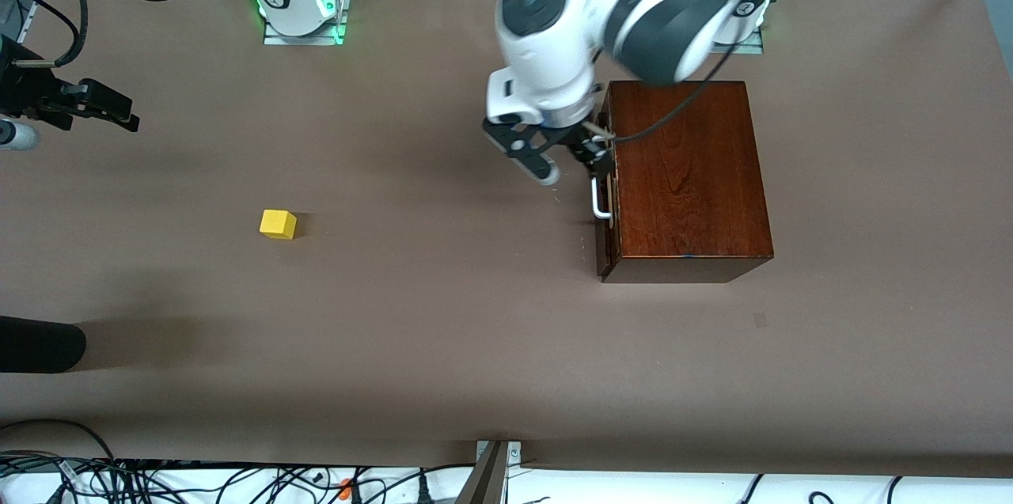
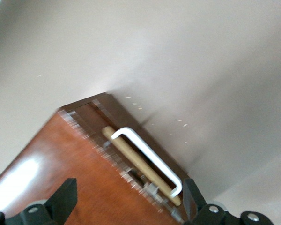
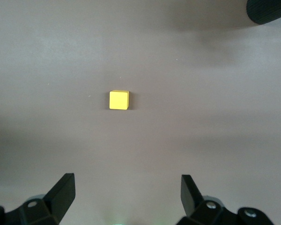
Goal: Open drawer, take yellow block, close drawer
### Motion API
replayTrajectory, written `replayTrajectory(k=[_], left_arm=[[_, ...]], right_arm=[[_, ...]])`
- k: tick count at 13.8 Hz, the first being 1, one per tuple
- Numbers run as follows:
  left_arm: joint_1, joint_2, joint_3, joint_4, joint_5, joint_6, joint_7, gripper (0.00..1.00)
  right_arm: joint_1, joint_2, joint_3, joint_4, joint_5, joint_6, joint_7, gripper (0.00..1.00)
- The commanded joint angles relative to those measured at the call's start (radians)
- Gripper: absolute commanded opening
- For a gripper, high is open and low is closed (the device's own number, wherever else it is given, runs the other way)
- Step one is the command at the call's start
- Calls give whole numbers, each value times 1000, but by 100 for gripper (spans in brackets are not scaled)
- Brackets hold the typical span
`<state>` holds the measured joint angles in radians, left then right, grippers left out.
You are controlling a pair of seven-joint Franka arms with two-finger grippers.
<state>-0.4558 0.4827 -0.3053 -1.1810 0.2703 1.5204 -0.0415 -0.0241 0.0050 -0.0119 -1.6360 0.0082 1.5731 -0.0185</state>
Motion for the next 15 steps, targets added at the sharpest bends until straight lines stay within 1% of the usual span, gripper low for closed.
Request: replayTrajectory(k=[1,3,5,6,8,9,11,12,14,15], left_arm=[[110,-75,-3,14,-46,-83,-41,100],[179,-124,-1,15,-57,-117,-47,100],[280,-163,8,-3,-156,-129,-101,100],[305,-186,37,-14,-198,-141,-110,100],[293,-237,154,-40,-217,-143,-109,100],[296,-254,187,-55,-238,-144,-98,100],[295,-318,273,-136,-250,-132,-60,100],[298,-344,291,-172,-250,-126,-14,100],[305,-395,351,-257,-258,-73,81,100],[308,-420,368,-297,-273,-51,133,100]], right_arm=[[-13,-14,10,-8,-4,8,12,100],[-13,-14,7,-8,-1,1,12,100],[-11,-14,9,-8,-2,2,12,100],[-13,-14,9,-8,-2,2,12,100],[-13,-14,7,-10,-1,-1,12,100],[-13,-14,7,-10,-1,1,12,100],[-13,-14,7,-10,-1,1,12,100],[-13,-14,7,-10,-1,1,12,100],[-13,-14,7,-10,-1,-1,12,100],[-13,-14,7,-10,-1,-1,12,100]])
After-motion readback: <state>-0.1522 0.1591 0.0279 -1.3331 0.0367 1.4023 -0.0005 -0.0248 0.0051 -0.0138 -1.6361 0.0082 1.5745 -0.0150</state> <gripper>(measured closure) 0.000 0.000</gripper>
